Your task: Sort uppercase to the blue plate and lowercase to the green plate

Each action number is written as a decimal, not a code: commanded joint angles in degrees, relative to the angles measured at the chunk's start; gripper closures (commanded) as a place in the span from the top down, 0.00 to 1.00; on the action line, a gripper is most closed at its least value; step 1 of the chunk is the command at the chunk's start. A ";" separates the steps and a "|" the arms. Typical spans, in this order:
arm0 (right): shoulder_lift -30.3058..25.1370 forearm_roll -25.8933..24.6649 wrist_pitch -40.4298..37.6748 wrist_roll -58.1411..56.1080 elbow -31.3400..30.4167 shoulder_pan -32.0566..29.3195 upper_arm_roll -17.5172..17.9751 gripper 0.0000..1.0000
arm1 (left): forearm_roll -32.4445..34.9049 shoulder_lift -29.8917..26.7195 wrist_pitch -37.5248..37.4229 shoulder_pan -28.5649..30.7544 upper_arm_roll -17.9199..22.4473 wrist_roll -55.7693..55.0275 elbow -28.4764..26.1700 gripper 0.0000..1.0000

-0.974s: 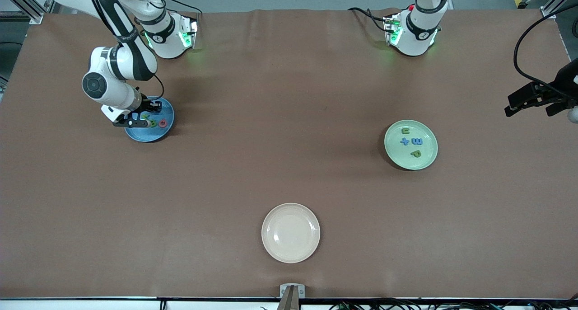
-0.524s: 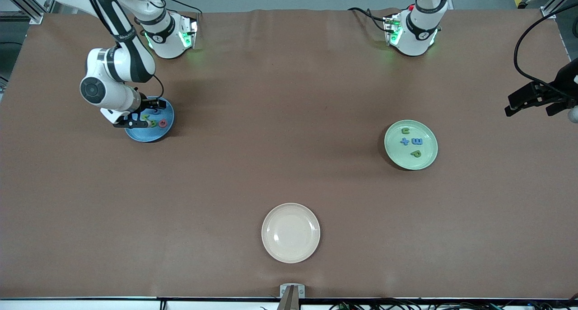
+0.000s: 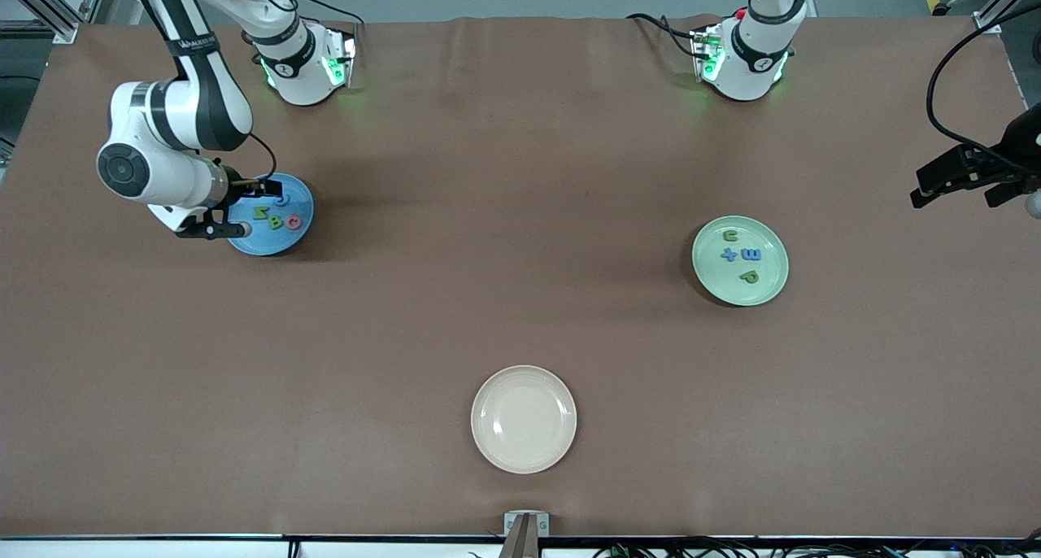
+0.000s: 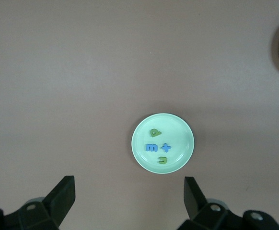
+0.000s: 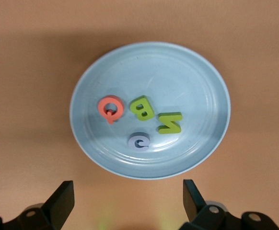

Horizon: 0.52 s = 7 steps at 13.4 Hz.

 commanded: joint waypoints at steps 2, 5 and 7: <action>0.08 -0.04 -10.22 0.49 11.80 0.46 0.02 1.00 | -0.27 -1.62 -1.05 -0.30 0.31 1.14 -0.96 1.00; 1.57 -0.04 -21.21 0.57 26.56 1.33 0.02 1.00 | 0.00 -1.45 -0.70 -0.30 0.23 1.14 -0.95 1.00; 2.72 -0.04 -24.75 -0.13 33.00 1.25 0.02 1.00 | 0.00 -1.18 -0.61 -0.30 0.23 1.14 -0.87 1.00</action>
